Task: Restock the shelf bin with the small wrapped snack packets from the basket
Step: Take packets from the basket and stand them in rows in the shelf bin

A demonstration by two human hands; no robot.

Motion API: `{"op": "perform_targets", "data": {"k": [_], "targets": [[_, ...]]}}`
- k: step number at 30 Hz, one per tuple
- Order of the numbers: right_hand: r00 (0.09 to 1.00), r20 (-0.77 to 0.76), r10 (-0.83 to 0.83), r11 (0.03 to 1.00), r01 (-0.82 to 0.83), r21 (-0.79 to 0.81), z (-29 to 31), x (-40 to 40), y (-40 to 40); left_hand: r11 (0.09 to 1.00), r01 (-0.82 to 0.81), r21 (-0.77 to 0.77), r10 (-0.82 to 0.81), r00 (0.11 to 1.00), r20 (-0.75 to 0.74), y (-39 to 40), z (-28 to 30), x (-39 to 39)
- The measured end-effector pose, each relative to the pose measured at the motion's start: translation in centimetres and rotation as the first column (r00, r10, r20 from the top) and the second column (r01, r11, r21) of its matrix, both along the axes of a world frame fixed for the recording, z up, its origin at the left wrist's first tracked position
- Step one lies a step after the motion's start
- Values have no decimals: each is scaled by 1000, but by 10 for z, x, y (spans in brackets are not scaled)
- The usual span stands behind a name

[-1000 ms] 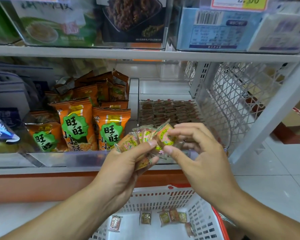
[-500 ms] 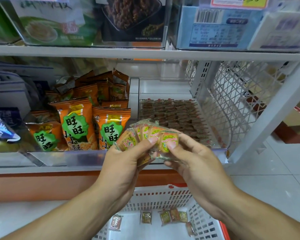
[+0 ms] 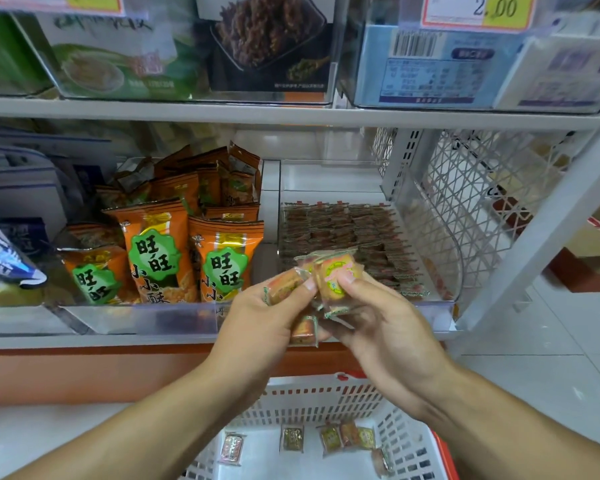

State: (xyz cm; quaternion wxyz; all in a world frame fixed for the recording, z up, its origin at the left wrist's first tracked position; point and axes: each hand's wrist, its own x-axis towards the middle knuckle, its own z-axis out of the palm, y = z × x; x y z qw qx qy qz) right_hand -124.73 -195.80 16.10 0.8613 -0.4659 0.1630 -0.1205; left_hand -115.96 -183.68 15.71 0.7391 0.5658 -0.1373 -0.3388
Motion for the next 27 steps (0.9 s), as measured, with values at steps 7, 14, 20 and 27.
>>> {"op": "perform_targets", "data": {"k": [7,14,20,27], "targets": [[999,-11,-49,990,47,-135,9,17,-10,995,-99,24,97,993,73,-8,3,8],[915,-162,-369,460,28,-887,21,73,-67,985,-171,6,170,981,95,-13,10,16],[866,-409,-288,-74,-446,-892,10,159,-108,997,-51,54,50,999,14,-19,1,28],[841,-498,-212,-203,-536,-819,1,224,-113,996,-79,34,83,989,-122,-28,8,30]]}}
